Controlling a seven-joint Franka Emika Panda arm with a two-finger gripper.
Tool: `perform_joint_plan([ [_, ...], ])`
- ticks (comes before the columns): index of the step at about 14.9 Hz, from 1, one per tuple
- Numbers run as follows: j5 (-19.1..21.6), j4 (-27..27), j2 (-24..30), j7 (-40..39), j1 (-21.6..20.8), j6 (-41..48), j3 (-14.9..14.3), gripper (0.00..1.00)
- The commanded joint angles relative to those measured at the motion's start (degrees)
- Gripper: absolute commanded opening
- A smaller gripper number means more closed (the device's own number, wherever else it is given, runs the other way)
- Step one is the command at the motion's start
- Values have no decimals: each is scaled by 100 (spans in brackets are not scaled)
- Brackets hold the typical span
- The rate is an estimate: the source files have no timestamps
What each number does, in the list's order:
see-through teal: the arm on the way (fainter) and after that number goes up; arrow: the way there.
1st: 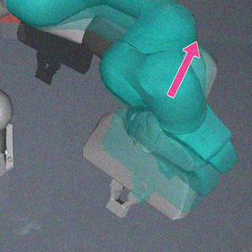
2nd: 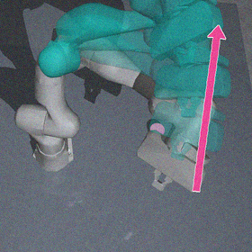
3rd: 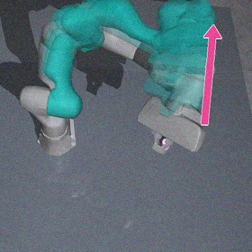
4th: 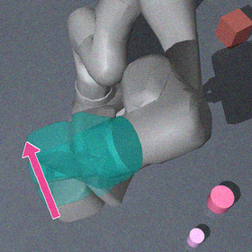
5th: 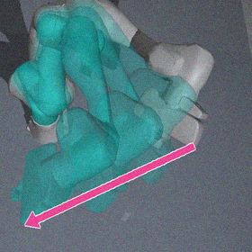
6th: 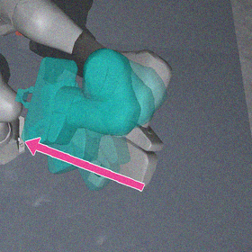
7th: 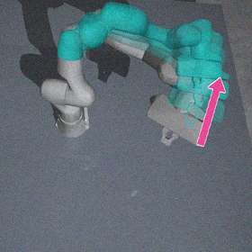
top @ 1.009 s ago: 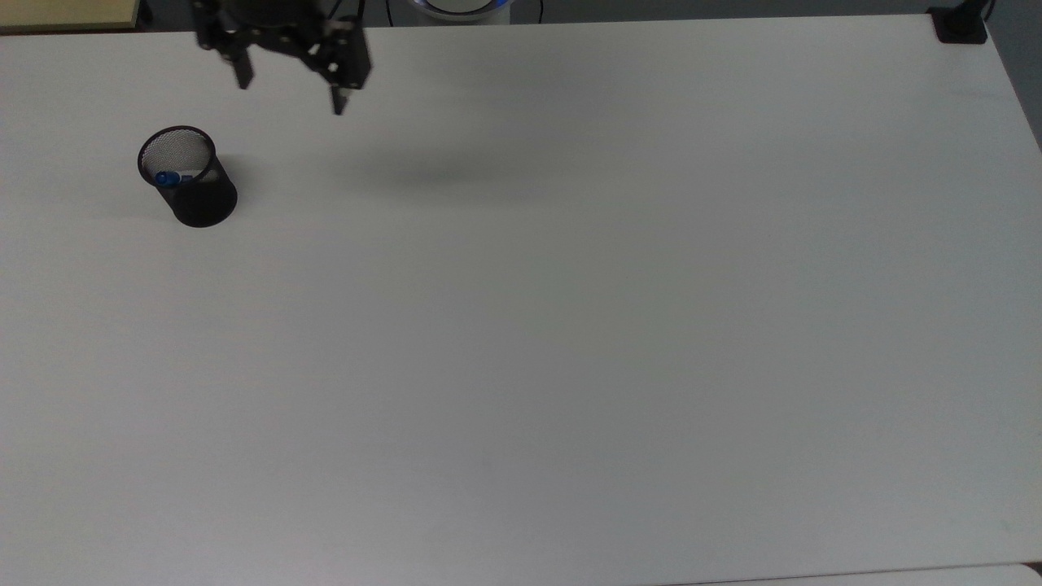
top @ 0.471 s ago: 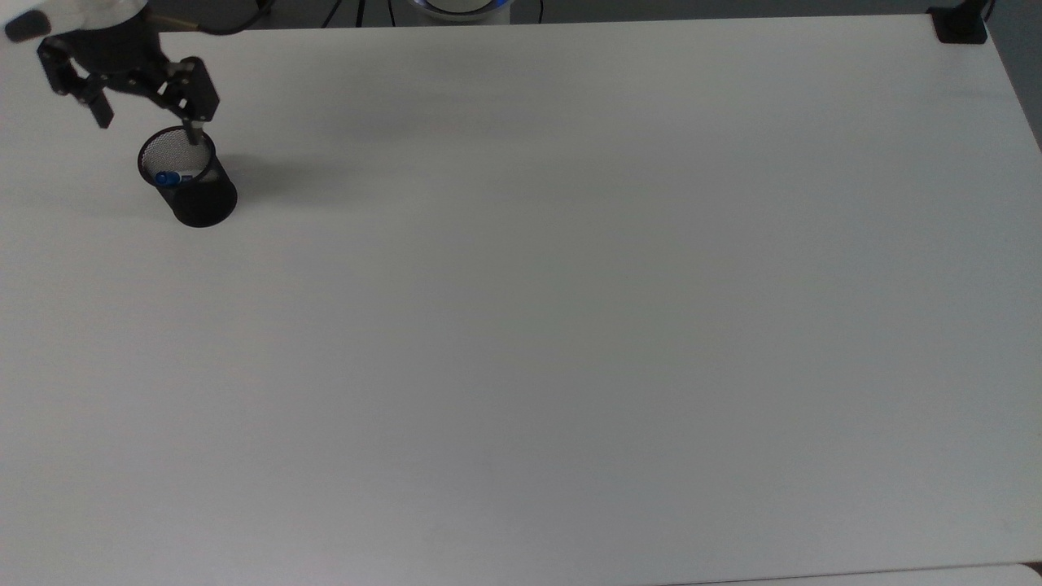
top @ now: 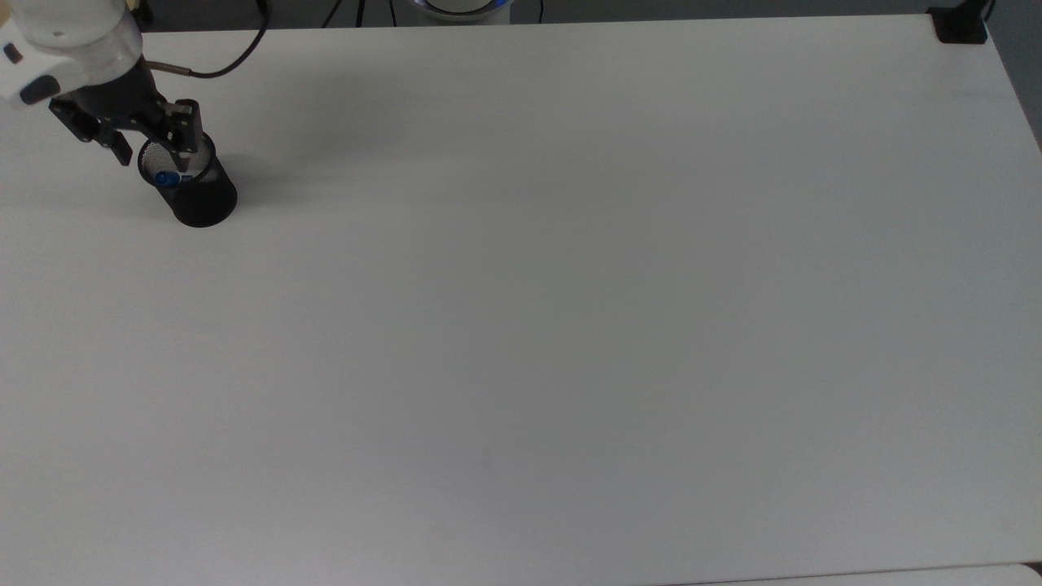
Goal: Remove the marker
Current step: 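Lower the gripper and close it on the white marker, then lift the white marker straight up out of the cup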
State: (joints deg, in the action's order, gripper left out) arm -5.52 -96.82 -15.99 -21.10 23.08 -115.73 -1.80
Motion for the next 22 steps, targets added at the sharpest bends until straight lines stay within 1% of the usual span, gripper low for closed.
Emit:
perform_joint_plan([
  [1, -54, -74, -132, -96, -40, -274, 22, 43],
  [2, -54, -74, -159, -96, -41, -301, 22, 43],
  [3, -54, -74, -211, -96, -49, -319, 22, 38],
  [6, -54, -57, -229, -96, -49, -380, 22, 21],
  [7, -54, -48, -229, -105, -41, -372, 22, 14],
  [13, -28, 14, -89, -114, 12, -310, 13, 12],
  [17, 25, 137, 306, -61, 3, -275, 13, 12],
  [20, 34, 198, 535, -87, -40, -21, 39, 13],
  [22, 34, 364, 588, -78, -58, 330, 83, 13],
])
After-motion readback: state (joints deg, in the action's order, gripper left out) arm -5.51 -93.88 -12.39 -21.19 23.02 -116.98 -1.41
